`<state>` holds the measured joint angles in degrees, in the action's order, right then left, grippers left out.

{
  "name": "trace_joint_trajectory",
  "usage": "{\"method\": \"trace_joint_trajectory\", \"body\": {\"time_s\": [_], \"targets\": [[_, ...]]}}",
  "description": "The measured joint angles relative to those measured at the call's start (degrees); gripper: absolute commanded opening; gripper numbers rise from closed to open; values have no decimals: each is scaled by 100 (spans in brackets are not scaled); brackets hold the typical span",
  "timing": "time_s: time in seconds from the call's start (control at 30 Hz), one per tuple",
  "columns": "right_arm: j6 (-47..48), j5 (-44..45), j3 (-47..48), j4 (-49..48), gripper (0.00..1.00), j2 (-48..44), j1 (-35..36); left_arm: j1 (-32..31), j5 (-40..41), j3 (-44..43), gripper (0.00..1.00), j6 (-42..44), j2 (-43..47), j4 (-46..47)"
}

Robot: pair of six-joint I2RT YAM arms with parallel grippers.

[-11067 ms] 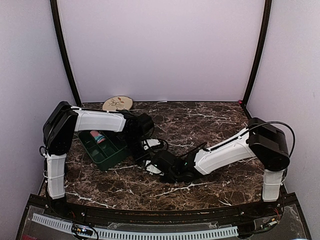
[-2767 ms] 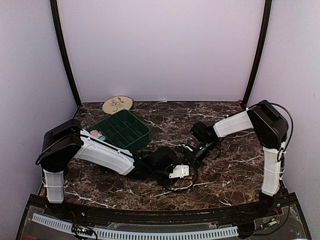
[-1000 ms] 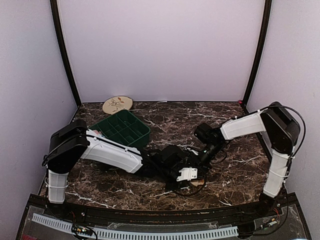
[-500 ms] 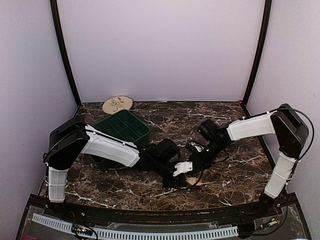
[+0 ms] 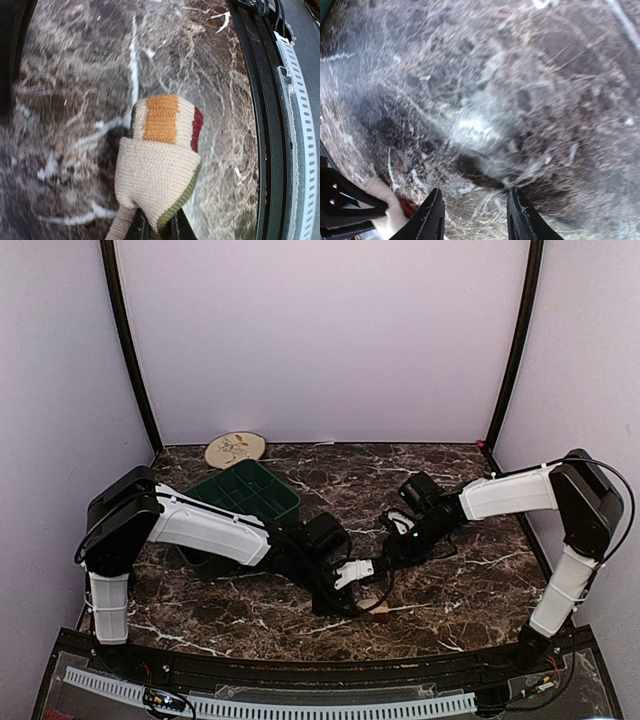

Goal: Roll the socks
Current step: Pick up the sock from the center of the board.

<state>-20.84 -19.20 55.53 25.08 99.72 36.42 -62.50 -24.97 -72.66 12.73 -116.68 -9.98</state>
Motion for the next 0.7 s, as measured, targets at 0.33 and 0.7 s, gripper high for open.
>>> {"method": "trace_joint_trajectory", "body": {"time_s": [0.33,0.7], "targets": [[-111,610,61,-170,42,0,-59,573,791,-142,0,-1113,422,-1220],[-225,975,74,-240,41,-13,-76,955,2446,-804,0,-2806,1025,-2208]]}}
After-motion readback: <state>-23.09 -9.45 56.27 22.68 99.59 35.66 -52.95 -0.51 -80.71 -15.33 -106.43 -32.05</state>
